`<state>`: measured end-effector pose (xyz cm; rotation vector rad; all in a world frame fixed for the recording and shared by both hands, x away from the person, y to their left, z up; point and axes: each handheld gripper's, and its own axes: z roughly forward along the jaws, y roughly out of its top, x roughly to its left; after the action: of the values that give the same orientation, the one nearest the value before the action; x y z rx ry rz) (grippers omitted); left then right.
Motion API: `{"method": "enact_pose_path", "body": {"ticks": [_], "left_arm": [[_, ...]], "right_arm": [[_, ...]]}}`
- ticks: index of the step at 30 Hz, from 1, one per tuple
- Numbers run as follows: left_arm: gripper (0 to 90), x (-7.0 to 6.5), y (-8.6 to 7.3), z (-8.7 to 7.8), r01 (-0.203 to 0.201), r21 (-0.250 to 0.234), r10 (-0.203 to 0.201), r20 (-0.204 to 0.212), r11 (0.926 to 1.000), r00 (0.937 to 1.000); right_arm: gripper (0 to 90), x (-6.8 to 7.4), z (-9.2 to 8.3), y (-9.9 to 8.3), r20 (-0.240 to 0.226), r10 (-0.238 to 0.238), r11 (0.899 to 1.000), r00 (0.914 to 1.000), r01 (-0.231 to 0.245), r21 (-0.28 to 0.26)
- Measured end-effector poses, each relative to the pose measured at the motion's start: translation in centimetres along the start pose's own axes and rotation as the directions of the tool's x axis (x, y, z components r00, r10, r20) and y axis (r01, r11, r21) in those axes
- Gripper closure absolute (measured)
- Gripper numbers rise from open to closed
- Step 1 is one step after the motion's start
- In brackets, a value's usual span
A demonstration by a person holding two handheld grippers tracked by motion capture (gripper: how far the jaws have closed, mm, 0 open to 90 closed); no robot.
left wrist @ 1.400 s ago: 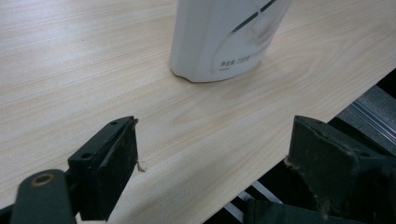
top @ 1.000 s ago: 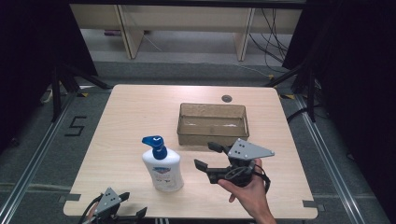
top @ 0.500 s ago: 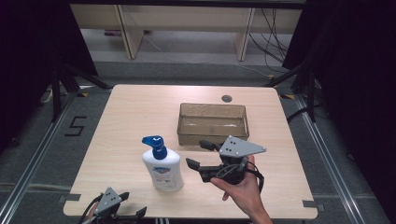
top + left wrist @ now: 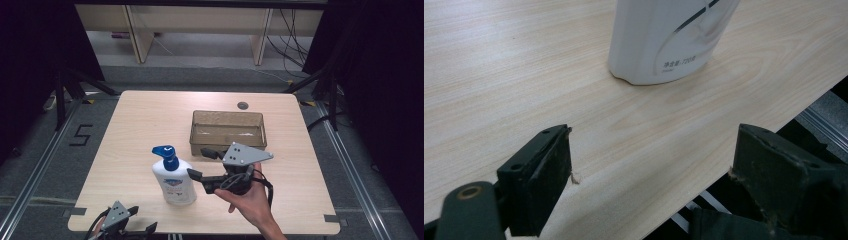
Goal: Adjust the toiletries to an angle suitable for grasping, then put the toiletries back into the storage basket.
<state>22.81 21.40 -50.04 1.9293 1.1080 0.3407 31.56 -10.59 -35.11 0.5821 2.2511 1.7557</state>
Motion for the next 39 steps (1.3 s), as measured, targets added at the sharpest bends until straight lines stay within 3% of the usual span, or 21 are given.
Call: {"method": "enact_pose_path", "body": {"ticks": [1, 14, 18, 20, 24, 26, 35, 39], "left_arm": [[15.3, 0.0, 0.0, 0.0, -0.001, -0.006, 0.001, 0.008, 1.0, 1.0], [15.3, -0.2, 0.1, 0.0, -0.01, 0.004, 0.01, -0.001, 0.9999, 1.0], [15.3, -0.2, 0.2, 0.0, -0.018, -0.016, 0.018, 0.003, 0.9997, 0.9998], [15.3, -0.2, 0.1, -0.1, -0.022, -0.014, 0.022, 0.003, 0.9997, 0.9998], [15.3, -0.2, 0.0, -0.1, -0.018, -0.02, 0.018, 0.007, 0.9996, 0.9998], [15.3, -0.3, 0.1, -0.2, -0.021, -0.007, 0.021, -0.006, 0.9997, 0.9998], [15.3, -0.2, 0.1, -0.1, -0.023, -0.016, 0.023, 0.008, 0.9996, 0.9997], [15.3, -0.2, 0.0, -0.1, -0.023, -0.018, 0.023, 0.008, 0.9996, 0.9997]], "right_arm": [[33.0, 0.0, 0.1, 0.0, 0.015, -0.009, 1.0, 0.9999, 0.009, 0.012], [33.3, 0.7, 1.6, 0.3, -0.03, -0.019, 1.0, 0.9994, 0.02, 0.014], [34.1, 0.7, 2.0, 0.5, -0.031, -0.037, 0.999, 0.9988, 0.037, 0.015], [34.3, 0.9, 2.3, 0.5, -0.057, -0.008, 1.0, 0.9983, 0.01, 0.024], [34.5, 0.9, 2.9, 0.8, -0.049, -0.036, 0.999, 0.9982, 0.037, 0.016], [34.6, 0.9, 3.3, 0.9, -0.063, -0.024, 0.999, 0.9978, 0.025, 0.021], [37.6, 0.6, 4.7, 1.2, -0.086, -0.016, 1.0, 0.9962, 0.017, 0.008], [40.7, 0.5, 5.4, 1.2, -0.09, -0.03, 0.999, 0.9955, 0.031, 0.01]]}}
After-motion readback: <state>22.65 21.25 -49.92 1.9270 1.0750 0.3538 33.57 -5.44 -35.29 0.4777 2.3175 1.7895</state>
